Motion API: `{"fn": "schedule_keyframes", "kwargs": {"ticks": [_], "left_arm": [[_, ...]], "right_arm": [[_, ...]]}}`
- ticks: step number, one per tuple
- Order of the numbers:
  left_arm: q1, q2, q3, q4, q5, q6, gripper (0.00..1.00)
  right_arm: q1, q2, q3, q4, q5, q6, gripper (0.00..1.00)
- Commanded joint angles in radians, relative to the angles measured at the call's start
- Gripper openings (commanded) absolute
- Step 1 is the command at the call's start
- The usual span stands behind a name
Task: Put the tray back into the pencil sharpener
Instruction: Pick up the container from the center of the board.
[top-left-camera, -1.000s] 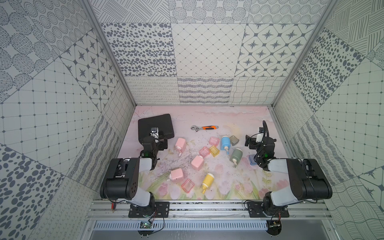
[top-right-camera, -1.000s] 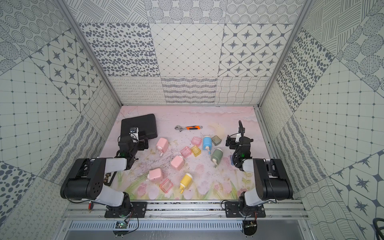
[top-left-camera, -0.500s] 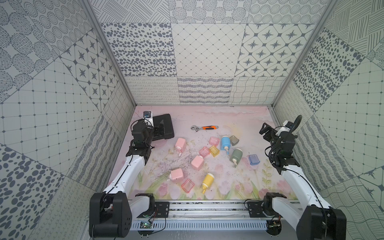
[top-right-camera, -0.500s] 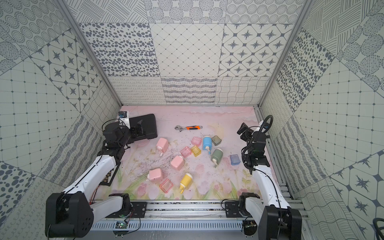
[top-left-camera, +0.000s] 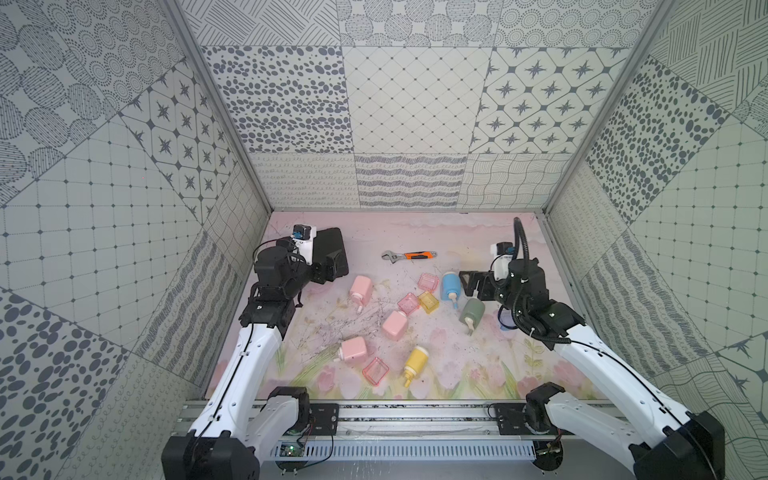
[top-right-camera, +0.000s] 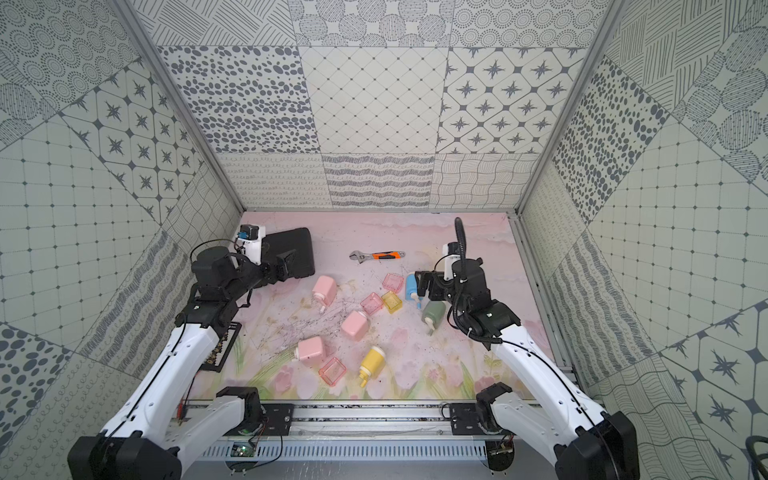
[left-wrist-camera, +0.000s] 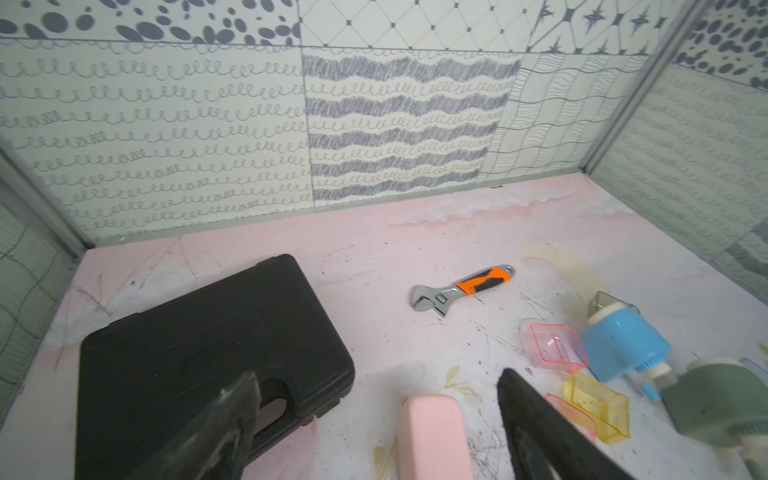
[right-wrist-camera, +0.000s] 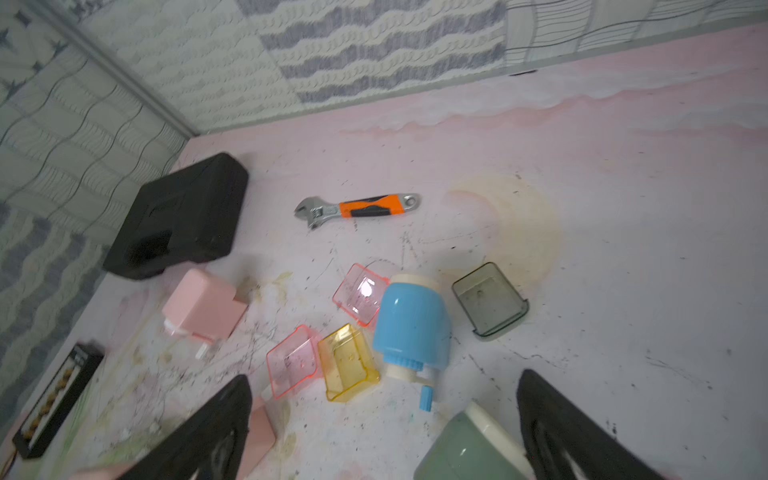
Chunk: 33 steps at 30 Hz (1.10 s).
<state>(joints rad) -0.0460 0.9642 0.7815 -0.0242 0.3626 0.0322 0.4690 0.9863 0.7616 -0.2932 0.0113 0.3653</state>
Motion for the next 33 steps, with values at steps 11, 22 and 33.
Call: {"fn": "schedule_keyframes", "kwargs": {"ticks": [11, 22, 33], "left_arm": [[-0.046, -0.167, -0.028, -0.344, 0.107, 0.157, 0.95], [-0.046, -0.222, -0.018, -0.491, 0.012, 0.165, 0.92], [-0.046, -0.218, 0.006, -0.535, -0.024, 0.228, 0.91]], "right_arm": [[0.269, 0.476, 0.298, -0.154, 0.037, -0.179, 0.98], [0.285, 0.807, 0.564, -0.252, -0.003, -0.297, 0.73], [0.285, 0.974, 0.716, -0.351, -0.001, -0.336, 0.44]]}}
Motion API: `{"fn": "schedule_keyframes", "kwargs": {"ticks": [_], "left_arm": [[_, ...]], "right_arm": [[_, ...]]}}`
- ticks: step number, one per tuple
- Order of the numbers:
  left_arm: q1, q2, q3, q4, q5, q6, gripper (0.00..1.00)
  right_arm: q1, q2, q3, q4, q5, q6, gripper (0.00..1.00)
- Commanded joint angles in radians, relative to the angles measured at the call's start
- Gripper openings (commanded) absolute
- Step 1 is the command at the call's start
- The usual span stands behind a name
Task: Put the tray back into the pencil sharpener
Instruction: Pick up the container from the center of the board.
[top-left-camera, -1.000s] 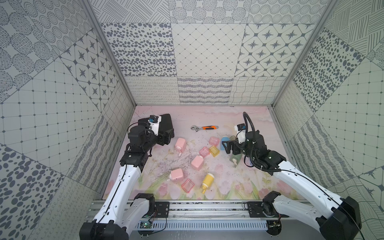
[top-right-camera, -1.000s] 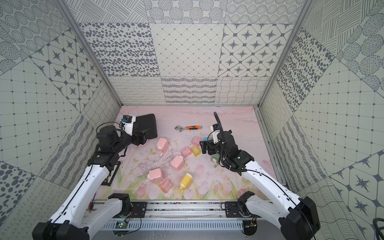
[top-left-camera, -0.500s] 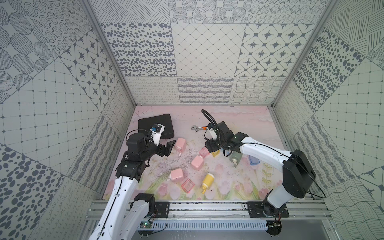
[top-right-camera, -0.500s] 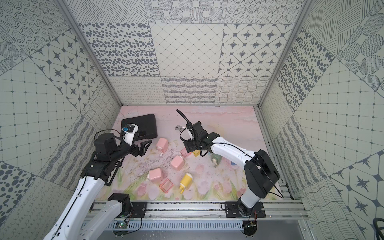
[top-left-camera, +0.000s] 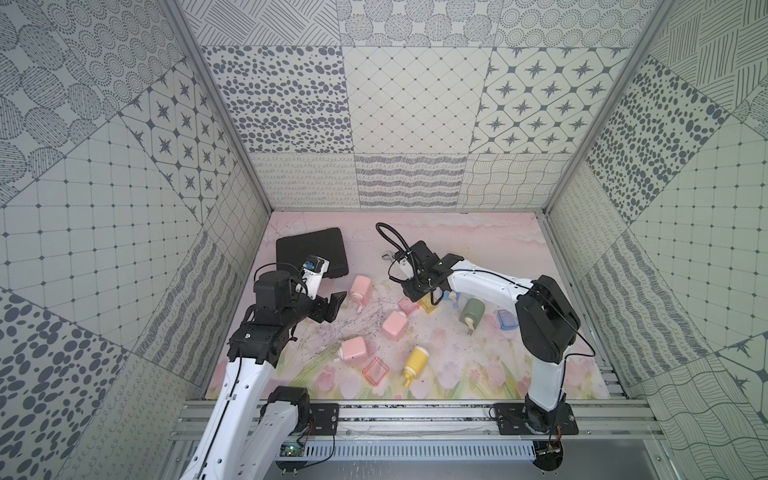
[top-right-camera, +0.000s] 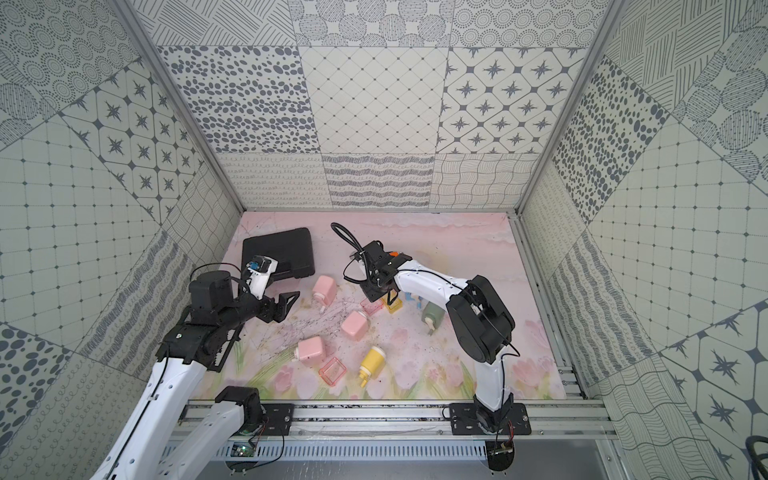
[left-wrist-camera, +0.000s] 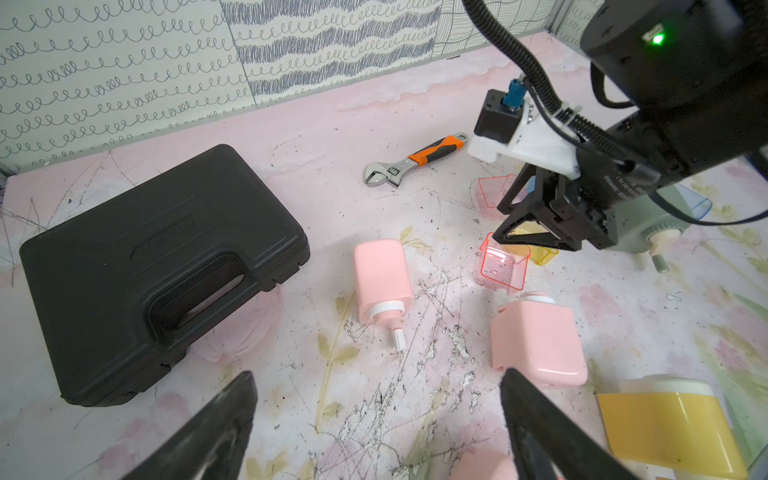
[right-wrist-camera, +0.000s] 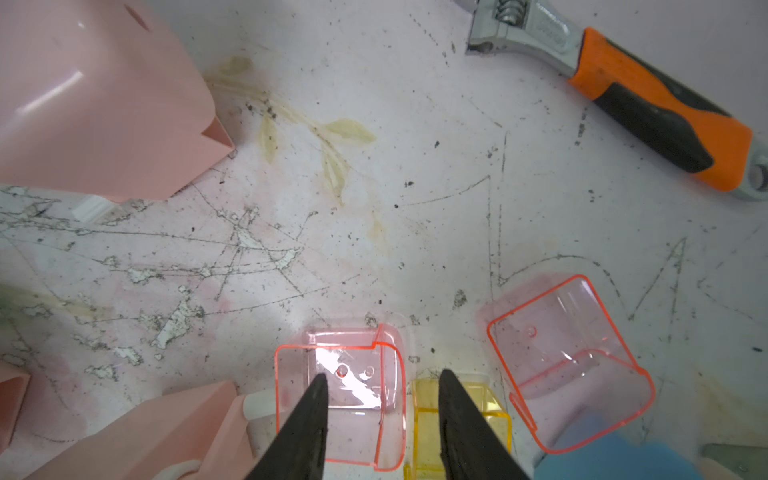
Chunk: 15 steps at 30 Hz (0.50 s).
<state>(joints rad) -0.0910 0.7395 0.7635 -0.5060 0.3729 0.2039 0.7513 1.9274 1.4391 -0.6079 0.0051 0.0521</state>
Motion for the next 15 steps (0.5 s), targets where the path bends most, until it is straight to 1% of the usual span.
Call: {"fn": "schedule_keyframes", "kwargs": {"ticks": [1, 6, 11, 15], "left_arm": [[-0.001, 0.010, 0.029, -0.057, -0.038, 0.060, 0.91], [-0.001, 0.019, 0.037, -0.060, -0.044, 0.083, 0.91], [-0.001, 0.032, 0.047, -0.062, -0.042, 0.093, 0.91], [-0.001, 0.039, 0.054, -0.065, -0.040, 0.099, 0.91]], "right_arm": [[0.003, 0.041, 0.045, -0.041, 0.012, -0.023, 0.42], [0.003, 0.088, 0.082, -0.047, 0.035, -0.032, 0.35], [0.003, 0.139, 0.138, -0.081, 0.021, -0.044, 0.28], [0.003, 0.147, 0.141, -0.091, 0.019, -0.050, 0.27]]}}
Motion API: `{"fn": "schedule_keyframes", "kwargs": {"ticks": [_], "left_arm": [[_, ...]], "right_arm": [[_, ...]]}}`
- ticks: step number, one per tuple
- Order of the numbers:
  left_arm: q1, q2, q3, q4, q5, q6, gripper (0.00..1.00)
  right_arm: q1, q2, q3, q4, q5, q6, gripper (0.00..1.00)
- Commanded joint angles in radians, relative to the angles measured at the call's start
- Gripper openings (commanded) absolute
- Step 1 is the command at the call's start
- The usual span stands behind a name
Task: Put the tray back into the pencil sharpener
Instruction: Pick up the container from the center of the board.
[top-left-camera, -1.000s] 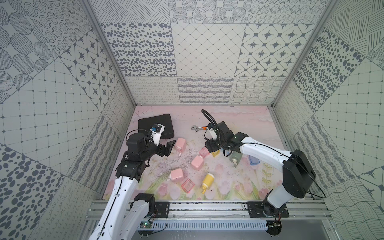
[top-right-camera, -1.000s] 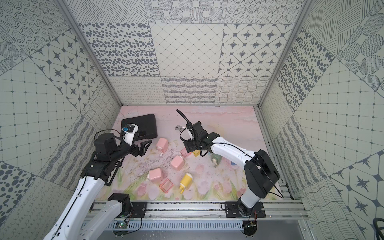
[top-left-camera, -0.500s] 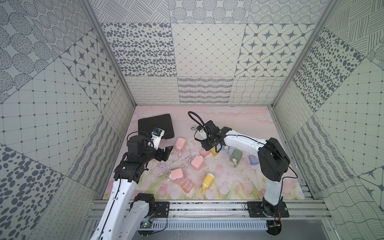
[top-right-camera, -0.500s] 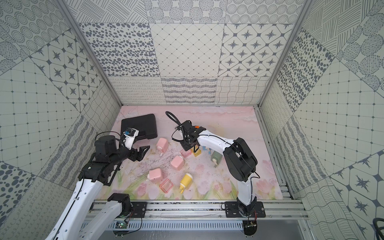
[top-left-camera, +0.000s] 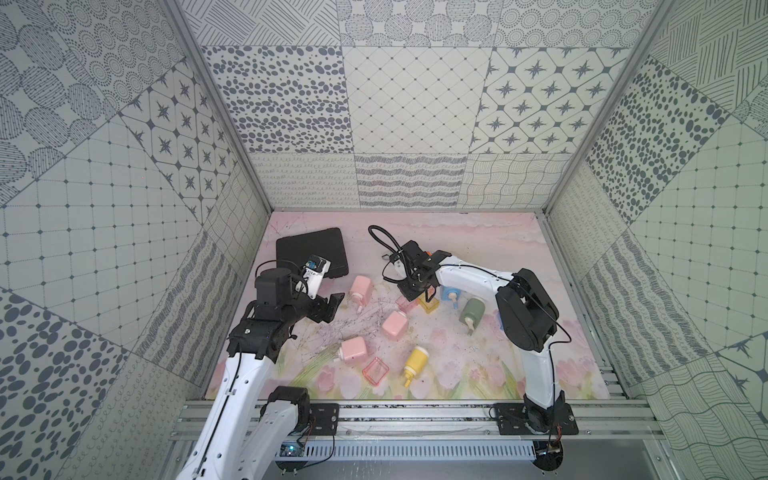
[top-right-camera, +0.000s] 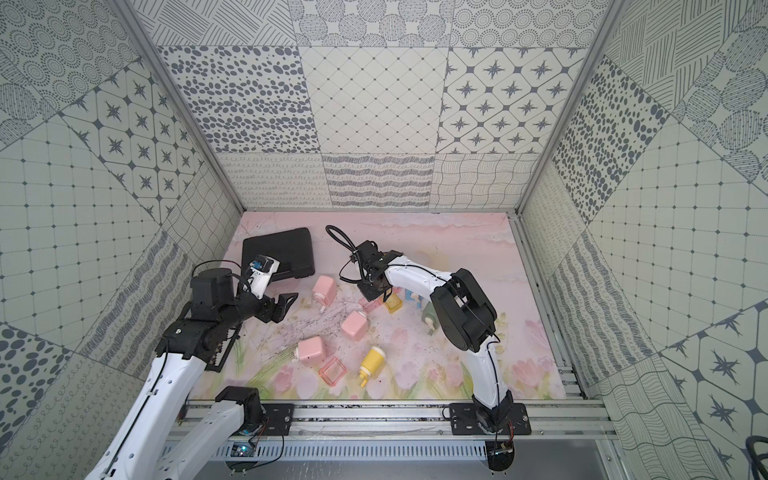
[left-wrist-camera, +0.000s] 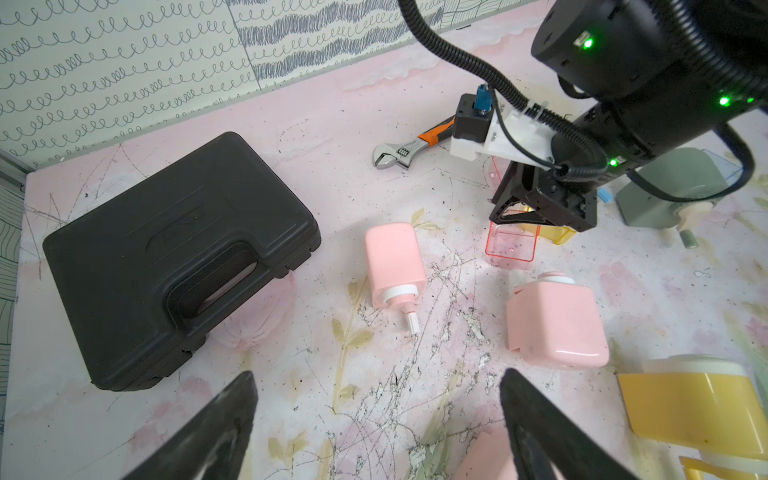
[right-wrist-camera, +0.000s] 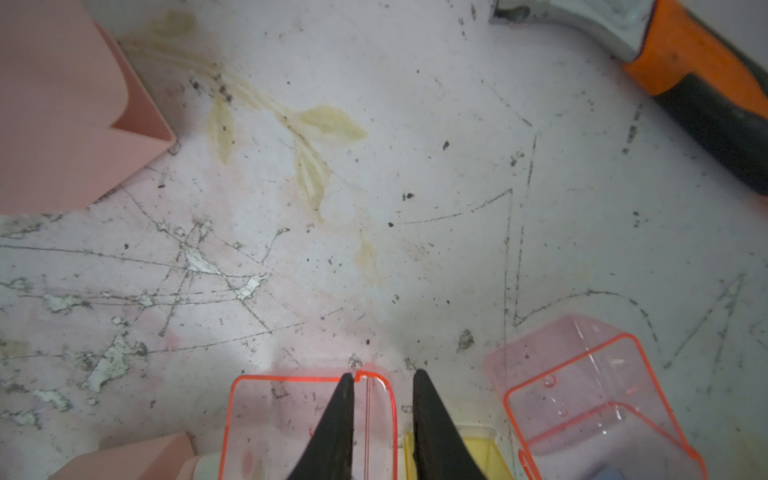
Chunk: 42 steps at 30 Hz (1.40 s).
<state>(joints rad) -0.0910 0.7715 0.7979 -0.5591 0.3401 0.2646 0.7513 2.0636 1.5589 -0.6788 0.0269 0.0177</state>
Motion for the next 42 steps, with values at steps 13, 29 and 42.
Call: {"fn": "schedule_keyframes", "kwargs": {"ticks": [13, 29, 42], "left_arm": [[-0.001, 0.066, 0.036, 0.021, 0.014, 0.061, 0.91], [-0.001, 0.089, 0.049, -0.014, 0.016, 0.116, 0.90], [-0.002, 0.101, 0.058, -0.045, 0.017, 0.130, 0.90]], "right_arm": [[0.003, -0.072, -0.009, -0.049, -0.011, -0.001, 0.32], [0.021, 0.006, 0.009, -0.061, 0.017, -0.001, 0.25], [0.040, 0.006, 0.012, -0.060, 0.011, 0.017, 0.08]]}}
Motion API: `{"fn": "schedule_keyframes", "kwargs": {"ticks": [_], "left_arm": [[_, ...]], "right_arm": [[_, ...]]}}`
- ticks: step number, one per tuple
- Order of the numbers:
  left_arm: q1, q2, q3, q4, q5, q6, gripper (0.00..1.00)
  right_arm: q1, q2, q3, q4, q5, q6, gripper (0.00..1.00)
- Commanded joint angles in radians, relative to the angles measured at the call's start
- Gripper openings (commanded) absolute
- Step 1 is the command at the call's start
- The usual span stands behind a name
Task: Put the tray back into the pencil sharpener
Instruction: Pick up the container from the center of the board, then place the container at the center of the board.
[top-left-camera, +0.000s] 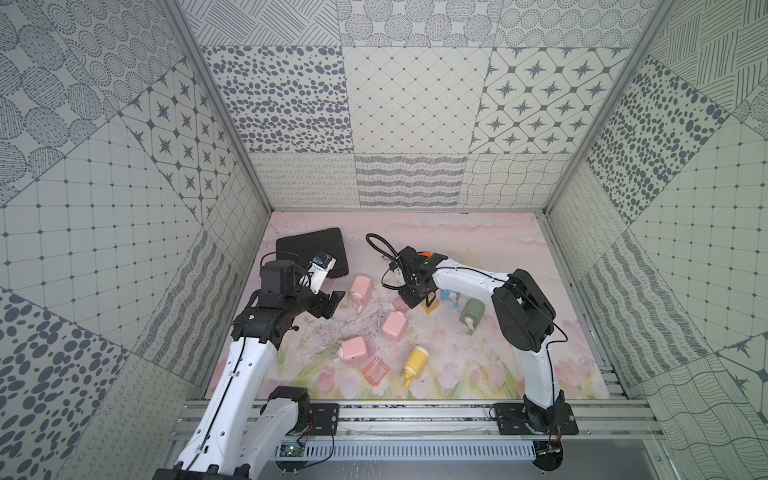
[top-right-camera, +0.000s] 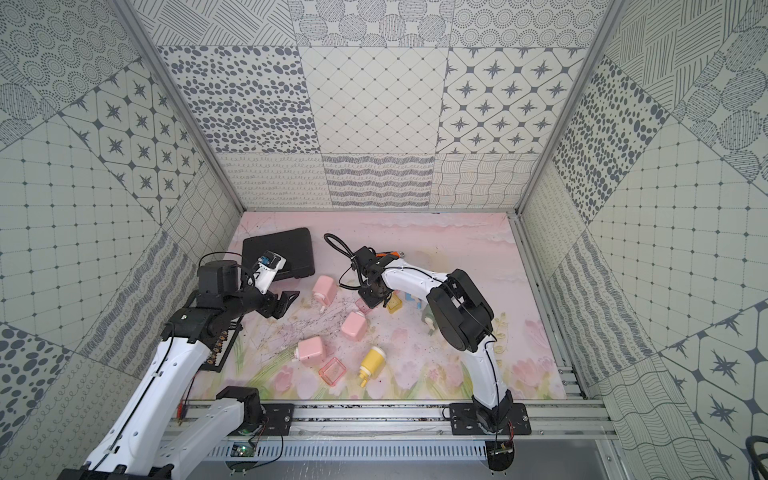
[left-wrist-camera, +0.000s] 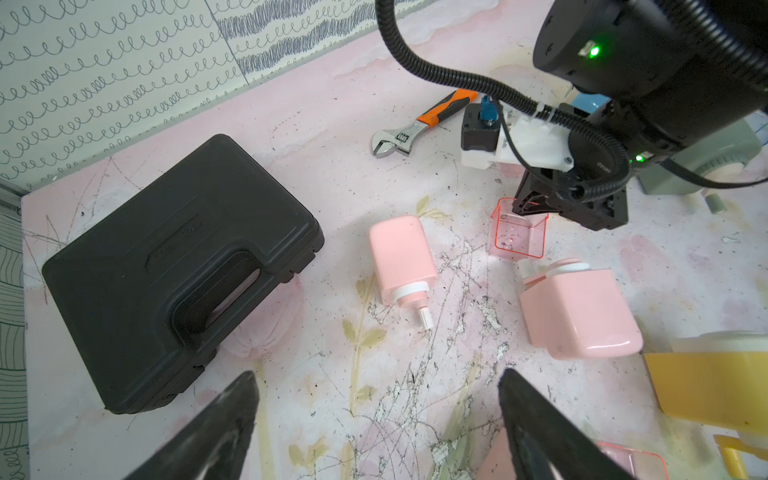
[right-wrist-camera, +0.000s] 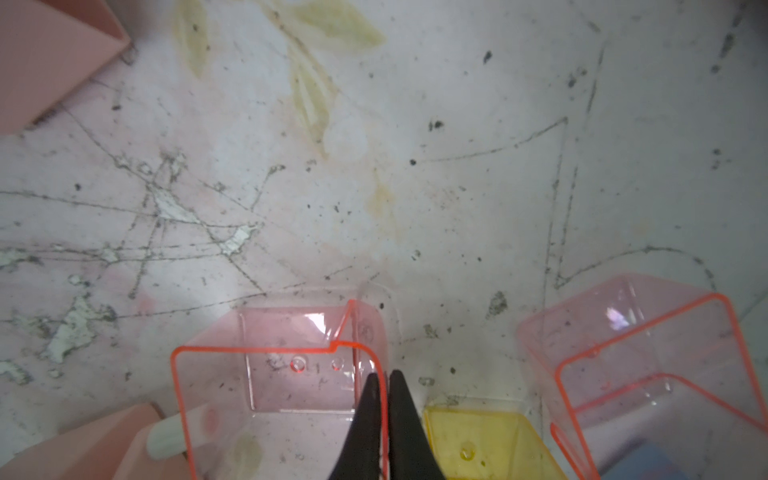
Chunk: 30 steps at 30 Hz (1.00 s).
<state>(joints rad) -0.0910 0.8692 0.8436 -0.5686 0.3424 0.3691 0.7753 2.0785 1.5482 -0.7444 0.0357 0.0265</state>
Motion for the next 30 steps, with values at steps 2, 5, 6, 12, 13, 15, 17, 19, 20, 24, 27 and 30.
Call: {"fn": "schedule_keyframes", "kwargs": {"ticks": [2, 5, 6, 12, 13, 15, 17, 19, 20, 24, 27, 30], "left_arm": [[-0.001, -0.004, 0.012, -0.031, 0.017, 0.024, 0.90], [-0.002, -0.014, 0.011, -0.030, 0.012, 0.023, 0.89], [-0.002, -0.019, 0.011, -0.028, 0.004, 0.020, 0.87], [-0.001, -0.112, -0.018, 0.093, -0.078, -0.029, 0.83], [-0.002, -0.125, -0.024, 0.111, -0.084, -0.034, 0.83], [-0.002, -0.137, -0.026, 0.155, -0.099, -0.056, 0.82], [-0.001, -0.137, -0.018, 0.164, -0.102, -0.079, 0.80], [-0.002, -0.132, -0.006, 0.150, -0.096, -0.109, 0.79], [-0.001, -0.129, 0.001, 0.139, -0.100, -0.139, 0.77], [-0.001, -0.129, 0.007, 0.079, -0.127, -0.297, 0.77], [-0.001, -0.128, -0.002, 0.060, -0.162, -0.442, 0.80], [-0.001, -0.108, 0.007, 0.035, -0.176, -0.547, 0.82]], "right_arm": [[0.017, -0.032, 0.020, 0.011, 0.018, 0.019, 0.06], [0.019, -0.082, 0.007, 0.016, 0.052, 0.055, 0.01], [0.019, -0.101, -0.002, 0.020, 0.065, 0.074, 0.00], [0.032, -0.276, -0.109, 0.019, 0.163, 0.234, 0.00], [0.038, -0.312, -0.133, 0.003, 0.177, 0.269, 0.00], [0.064, -0.381, -0.183, -0.029, 0.210, 0.345, 0.00], [0.107, -0.458, -0.250, -0.070, 0.251, 0.444, 0.00], [0.157, -0.521, -0.313, -0.114, 0.294, 0.552, 0.00], [0.185, -0.551, -0.347, -0.134, 0.317, 0.608, 0.00], [0.240, -0.631, -0.463, -0.204, 0.354, 0.852, 0.00], [0.236, -0.661, -0.542, -0.200, 0.352, 0.963, 0.00], [0.224, -0.661, -0.599, -0.138, 0.341, 1.039, 0.00]]}}
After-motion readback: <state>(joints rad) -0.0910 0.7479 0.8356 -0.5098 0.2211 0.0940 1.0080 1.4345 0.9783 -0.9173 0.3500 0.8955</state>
